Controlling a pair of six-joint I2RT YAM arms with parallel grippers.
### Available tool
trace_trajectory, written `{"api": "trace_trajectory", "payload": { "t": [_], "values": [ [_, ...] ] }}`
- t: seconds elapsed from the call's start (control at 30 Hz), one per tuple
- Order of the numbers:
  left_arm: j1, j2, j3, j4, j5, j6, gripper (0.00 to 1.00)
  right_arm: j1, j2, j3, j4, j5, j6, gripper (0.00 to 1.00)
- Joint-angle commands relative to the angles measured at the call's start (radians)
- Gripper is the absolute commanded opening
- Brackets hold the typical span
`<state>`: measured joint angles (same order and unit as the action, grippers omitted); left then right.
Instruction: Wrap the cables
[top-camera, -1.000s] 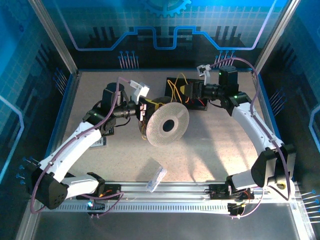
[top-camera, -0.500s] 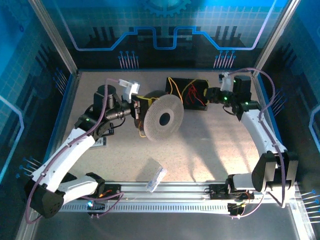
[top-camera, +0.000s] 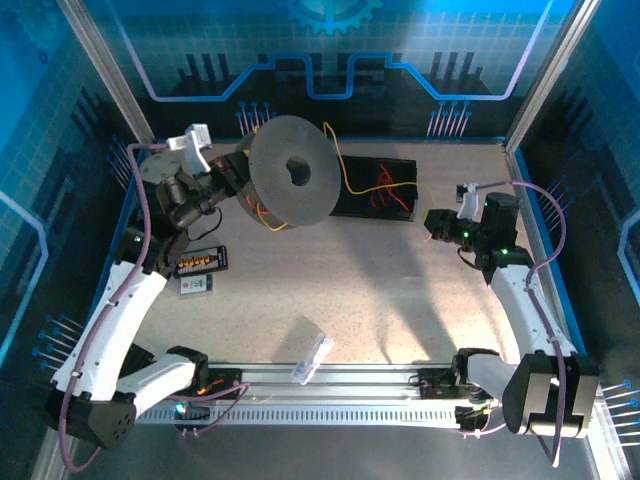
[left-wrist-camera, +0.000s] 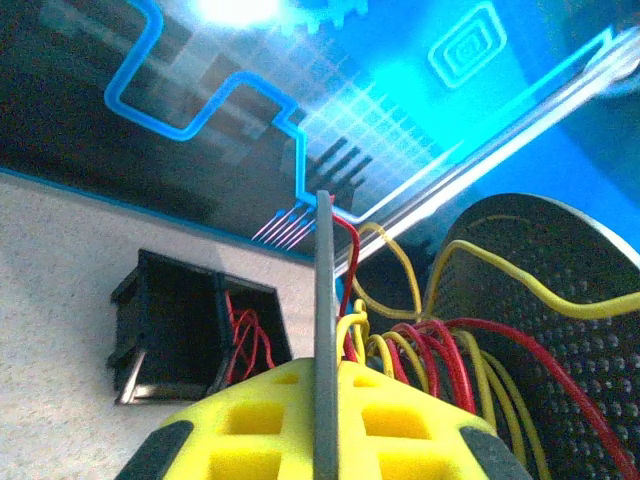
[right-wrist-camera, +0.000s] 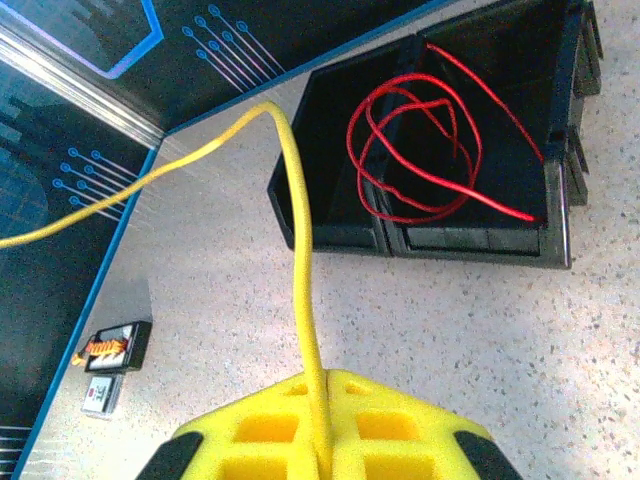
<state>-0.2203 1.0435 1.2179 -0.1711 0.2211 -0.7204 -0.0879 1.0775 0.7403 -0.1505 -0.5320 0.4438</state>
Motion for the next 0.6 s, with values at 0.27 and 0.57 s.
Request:
{"api": "trace_trajectory", "payload": {
  "t": [0.27, 0.57],
  "values": [
    [0.24, 0.041, 0.074, 0.228, -0.102, -0.32, 0.0, 0.063, -0.082, -0.038, -0.146, 0.095, -0.078, 0.0],
    [0.338, 0.1, 0.006, 0.308, -0.16, -0.444, 0.0, 0.304, -0.102, 0.046, -0.34, 0.225, -0.122, 0.0]
  ]
}}
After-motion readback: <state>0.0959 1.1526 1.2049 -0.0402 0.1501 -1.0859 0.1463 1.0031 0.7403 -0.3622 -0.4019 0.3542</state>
